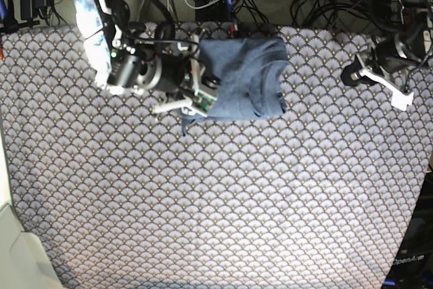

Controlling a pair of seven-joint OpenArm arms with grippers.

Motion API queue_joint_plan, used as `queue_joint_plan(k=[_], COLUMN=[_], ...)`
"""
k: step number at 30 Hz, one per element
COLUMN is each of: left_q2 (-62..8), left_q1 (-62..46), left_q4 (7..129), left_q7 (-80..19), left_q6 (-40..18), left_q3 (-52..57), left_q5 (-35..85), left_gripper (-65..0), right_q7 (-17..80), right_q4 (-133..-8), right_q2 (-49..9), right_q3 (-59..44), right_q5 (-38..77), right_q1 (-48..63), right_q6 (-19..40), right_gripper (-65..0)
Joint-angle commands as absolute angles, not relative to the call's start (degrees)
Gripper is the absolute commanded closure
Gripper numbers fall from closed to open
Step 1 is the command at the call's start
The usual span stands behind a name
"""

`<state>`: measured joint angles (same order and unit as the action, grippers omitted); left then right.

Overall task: Fold the T-shirt properly
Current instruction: 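Press the folded bundle with the right gripper and grasp it with the left, then release the bundle with the right gripper and move it aside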

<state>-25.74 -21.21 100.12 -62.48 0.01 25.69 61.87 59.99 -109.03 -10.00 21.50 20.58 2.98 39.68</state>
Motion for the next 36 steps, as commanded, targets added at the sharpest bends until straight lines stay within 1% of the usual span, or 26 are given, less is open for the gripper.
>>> queue_joint_plan(k=[1, 7, 14, 18, 23, 27, 32, 36], left_q2=[-26.68, -22.81, -19.21, -17.10, -15.69, -13.23, -9.63, -7.87], left_q1=[-20.97, -20.88, -18.77, -16.84, -15.34, -15.34, -15.52, -15.34], left_q4=[101.23, 101.67, 101.67, 101.05, 100.88, 100.88, 100.88, 100.79], left_q7=[-62.29, -62.46, -61.93, -61.85, -61.85, -61.85, -61.85, -61.85], left_q6=[-0.22, -0.22, -0.04, 0.04, 0.22, 0.31, 0.22, 0.22], left_q3=[25.98, 25.80, 16.84, 13.41, 9.80, 7.87, 7.69, 7.69], left_q5=[62.81, 62.90, 62.81, 62.81, 62.46, 56.75, 51.03, 50.33], left_gripper=[-9.3, -9.1, -9.0, -9.0, -9.0, -9.0, -9.0, -9.0], right_q7=[58.42, 58.33, 58.33, 58.42, 59.12, 59.12, 59.12, 59.12], right_q4=[-109.93, -105.54, -97.54, -98.15, -105.80, -111.43, -109.41, -100.79], right_q2=[-9.80, -10.15, -12.53, -13.58, -15.16, -16.22, -17.27, -17.89], right_q3=[21.41, 21.49, 21.76, 21.76, 21.76, 21.58, 21.49, 21.58], right_q5=[21.58, 21.49, 21.58, 21.67, 21.76, 21.67, 21.49, 21.49], right_q1=[2.59, 0.92, -5.14, -6.73, -5.05, -3.21, -7.87, -15.34], right_q6=[40.00, 40.00, 40.00, 40.00, 40.00, 40.00, 40.00, 40.00], right_gripper=[0.0, 0.0, 0.0, 0.0, 0.0, 0.0, 0.0, 0.0])
